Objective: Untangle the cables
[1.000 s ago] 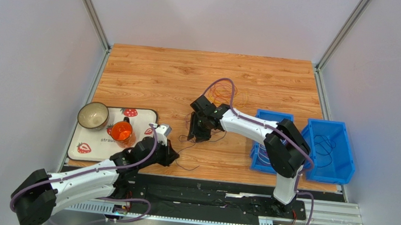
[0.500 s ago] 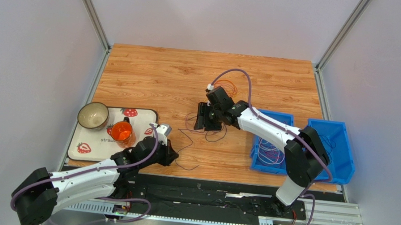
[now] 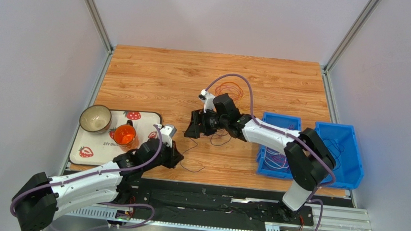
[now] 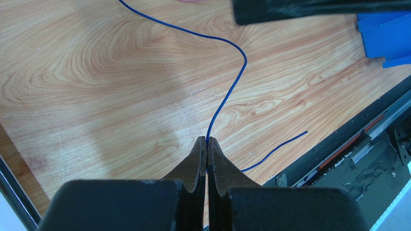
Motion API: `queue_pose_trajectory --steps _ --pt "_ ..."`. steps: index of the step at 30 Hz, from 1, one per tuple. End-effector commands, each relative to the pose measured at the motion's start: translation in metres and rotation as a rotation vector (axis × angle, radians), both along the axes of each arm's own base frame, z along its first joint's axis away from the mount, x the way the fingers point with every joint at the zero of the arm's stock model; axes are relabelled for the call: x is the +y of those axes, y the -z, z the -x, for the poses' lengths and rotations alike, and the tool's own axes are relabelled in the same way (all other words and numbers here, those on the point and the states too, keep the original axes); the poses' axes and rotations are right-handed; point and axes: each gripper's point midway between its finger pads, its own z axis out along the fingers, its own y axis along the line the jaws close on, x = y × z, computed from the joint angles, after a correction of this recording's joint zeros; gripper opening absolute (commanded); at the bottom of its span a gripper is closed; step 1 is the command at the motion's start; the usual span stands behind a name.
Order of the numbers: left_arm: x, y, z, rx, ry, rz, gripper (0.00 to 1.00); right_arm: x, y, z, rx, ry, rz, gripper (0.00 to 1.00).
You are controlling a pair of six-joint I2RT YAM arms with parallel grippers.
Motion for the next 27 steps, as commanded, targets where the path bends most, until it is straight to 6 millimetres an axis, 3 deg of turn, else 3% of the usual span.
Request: queue_pose_trajectory --steps 1,5,10,15,17,20,22,25,27 --pt "-0.006 -0.015 -0.008 -0.03 -0.005 0.021 0.0 0.026 -0.02 -0.002 -0.049 -0.114 -0.165 0.78" --pt "-0.006 -0.018 -0.01 -0.041 -0.01 0.023 0.0 0.028 -0.015 0.005 -0.008 -0.16 -0.191 0.77" --pt "-0.006 -0.021 -0.013 -0.052 -0.013 0.012 0.0 0.015 -0.018 0.02 0.028 -0.18 -0.229 0.77" --pt "-0.007 -0.024 -0.016 -0.06 -0.009 -0.008 0.0 0.01 -0.011 0.009 0.018 -0.131 -0.201 0.76" --pt "-0.007 -0.022 -0.015 -0.054 -0.007 -0.016 0.0 0.009 -0.029 0.0 -0.016 -0.099 -0.245 0.77" --pt "-0.008 -0.023 -0.015 -0.051 -0.005 -0.009 0.0 0.015 -0.065 0.004 -0.03 -0.175 -0.33 0.77" --pt "-0.007 -0.024 -0.014 -0.053 -0.007 -0.004 0.0 0.014 -0.075 0.004 -0.046 -0.18 -0.332 0.77" --pt "-0.007 -0.026 -0.015 -0.059 -0.013 0.005 0.0 0.01 -0.076 -0.009 -0.067 -0.137 -0.31 0.77" --pt "-0.007 -0.027 -0.015 -0.062 -0.015 0.008 0.0 0.009 -0.06 -0.022 -0.043 -0.103 -0.273 0.77"
